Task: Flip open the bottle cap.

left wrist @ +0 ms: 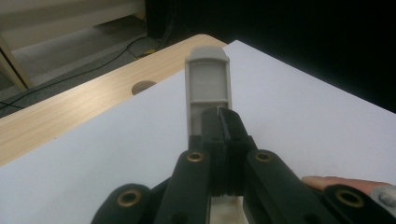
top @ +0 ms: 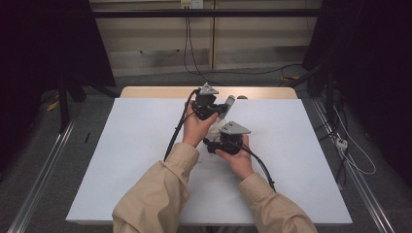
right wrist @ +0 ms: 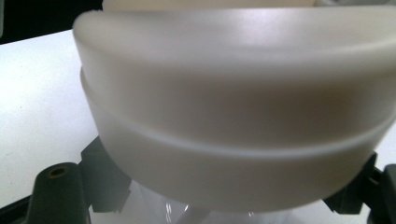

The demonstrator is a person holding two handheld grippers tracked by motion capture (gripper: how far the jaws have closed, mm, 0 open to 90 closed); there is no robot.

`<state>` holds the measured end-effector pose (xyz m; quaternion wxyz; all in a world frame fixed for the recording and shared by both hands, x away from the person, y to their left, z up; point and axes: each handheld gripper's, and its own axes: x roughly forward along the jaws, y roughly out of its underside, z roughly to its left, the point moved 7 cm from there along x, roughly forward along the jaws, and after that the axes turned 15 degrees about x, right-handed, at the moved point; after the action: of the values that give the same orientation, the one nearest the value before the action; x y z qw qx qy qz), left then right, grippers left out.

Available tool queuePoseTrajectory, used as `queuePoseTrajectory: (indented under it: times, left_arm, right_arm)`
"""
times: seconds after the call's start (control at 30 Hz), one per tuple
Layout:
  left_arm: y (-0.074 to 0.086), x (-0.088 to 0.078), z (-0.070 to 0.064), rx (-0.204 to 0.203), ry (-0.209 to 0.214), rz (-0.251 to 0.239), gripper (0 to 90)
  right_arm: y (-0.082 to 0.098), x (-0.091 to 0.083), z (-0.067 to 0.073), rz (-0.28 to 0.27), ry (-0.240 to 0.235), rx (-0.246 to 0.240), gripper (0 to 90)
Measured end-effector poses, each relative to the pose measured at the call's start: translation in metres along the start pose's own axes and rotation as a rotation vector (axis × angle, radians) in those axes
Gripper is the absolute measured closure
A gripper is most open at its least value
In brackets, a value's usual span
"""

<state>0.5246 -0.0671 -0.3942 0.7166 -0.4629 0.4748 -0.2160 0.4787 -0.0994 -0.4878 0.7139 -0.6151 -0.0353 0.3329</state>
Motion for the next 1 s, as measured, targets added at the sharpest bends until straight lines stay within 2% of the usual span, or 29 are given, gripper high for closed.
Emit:
queuePoseTrajectory:
  times: [1.0]
  left_arm:
    - [0.0029, 0.0068, -0.0006, -0.001, 0.002, 0.009, 90.0]
  right_arm:
    - [0.0001, 0.0000, 0.0000, 0.001, 0.001, -0.003, 18.8]
